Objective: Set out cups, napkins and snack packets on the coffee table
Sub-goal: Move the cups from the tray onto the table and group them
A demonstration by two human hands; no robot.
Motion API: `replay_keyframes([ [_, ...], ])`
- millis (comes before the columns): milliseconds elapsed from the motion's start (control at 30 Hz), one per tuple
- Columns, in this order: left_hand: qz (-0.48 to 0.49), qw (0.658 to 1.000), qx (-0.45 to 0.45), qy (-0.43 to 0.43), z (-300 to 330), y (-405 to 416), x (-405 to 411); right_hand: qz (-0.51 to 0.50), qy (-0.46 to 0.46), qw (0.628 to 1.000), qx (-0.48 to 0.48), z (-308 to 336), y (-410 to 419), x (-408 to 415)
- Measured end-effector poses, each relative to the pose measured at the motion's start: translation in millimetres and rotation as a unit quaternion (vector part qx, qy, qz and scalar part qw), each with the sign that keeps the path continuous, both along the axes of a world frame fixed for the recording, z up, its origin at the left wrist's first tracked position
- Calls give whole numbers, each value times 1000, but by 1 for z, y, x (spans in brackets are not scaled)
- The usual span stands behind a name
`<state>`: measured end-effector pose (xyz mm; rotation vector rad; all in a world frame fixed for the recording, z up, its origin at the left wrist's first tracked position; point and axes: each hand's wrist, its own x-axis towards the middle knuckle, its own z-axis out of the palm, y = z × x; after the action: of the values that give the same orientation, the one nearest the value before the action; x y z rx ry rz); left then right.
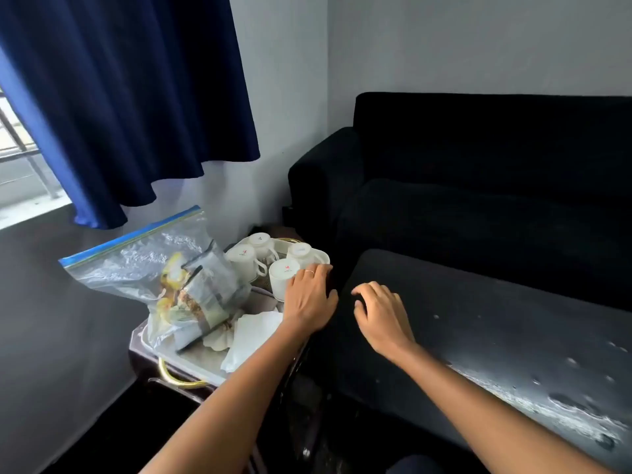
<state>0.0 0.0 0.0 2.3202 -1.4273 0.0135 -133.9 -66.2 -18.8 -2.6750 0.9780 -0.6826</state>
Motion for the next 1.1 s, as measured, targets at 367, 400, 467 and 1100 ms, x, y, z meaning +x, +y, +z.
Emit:
replay_keyframes([
  [367,48,990,121,-59,-7,-45,77,-25,19,995,93,-10,-43,95],
  [400,44,987,143,-61,-7,-48,81,-31,22,994,98,-10,-46,102],
  [467,41,982,174,-67,-11,-51,85,-45,29,993,110,-13,-53,113],
  [1100,71,987,69,-129,-34,-49,83,-125,-88,985,84,-33,-64,150],
])
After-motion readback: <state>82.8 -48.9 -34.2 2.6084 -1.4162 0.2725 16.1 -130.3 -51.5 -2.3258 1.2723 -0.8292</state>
